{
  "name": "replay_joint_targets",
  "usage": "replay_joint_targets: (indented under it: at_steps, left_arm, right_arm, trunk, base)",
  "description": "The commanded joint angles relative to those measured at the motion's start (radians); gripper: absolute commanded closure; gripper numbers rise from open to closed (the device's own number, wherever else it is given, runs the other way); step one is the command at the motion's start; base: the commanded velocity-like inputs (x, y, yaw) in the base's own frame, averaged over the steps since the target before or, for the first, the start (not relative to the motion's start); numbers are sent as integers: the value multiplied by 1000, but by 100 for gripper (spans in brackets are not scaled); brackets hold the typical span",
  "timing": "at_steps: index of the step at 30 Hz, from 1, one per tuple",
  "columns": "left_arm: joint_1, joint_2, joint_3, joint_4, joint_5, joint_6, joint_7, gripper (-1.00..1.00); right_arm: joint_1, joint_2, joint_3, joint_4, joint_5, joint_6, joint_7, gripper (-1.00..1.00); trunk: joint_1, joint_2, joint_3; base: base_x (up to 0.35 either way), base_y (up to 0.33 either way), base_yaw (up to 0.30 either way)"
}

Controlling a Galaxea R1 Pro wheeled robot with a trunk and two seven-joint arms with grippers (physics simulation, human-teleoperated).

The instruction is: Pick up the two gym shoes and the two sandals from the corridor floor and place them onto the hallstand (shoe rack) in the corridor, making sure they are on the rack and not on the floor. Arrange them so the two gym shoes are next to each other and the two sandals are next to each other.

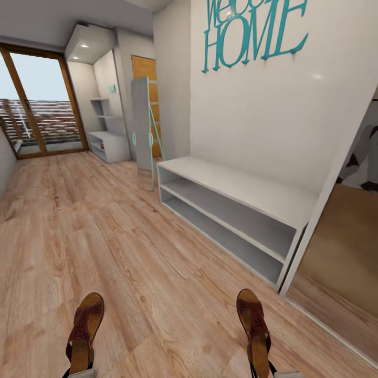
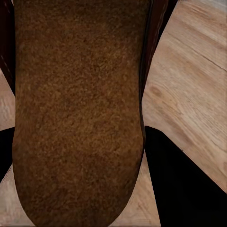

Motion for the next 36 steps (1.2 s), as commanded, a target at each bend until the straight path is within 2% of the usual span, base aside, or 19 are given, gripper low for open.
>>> replay_joint_targets:
  at_steps: [1,12,28,36]
  left_arm:
    - [-1,-1,6,0,2,-2,-10,100]
    - [-1,-1,7,5,3,0,-10,100]
    - [-1,-1,6,8,3,-2,-9,100]
    - [-1,-2,6,8,3,-1,-10,100]
  right_arm:
    - [0,1,-8,0,6,-3,7,100]
    - [0,1,-6,1,7,-3,9,100]
    - [0,1,-5,1,8,-3,9,100]
    - [0,1,-4,1,8,-3,9,100]
  trunk:
    - [0,0,-2]
    - [0,0,-13]
    - [0,0,-29]
    - [0,0,-38]
  base:
    - [117,0,224]
    - [301,30,224]
    - [303,163,224]
    - [327,48,224]
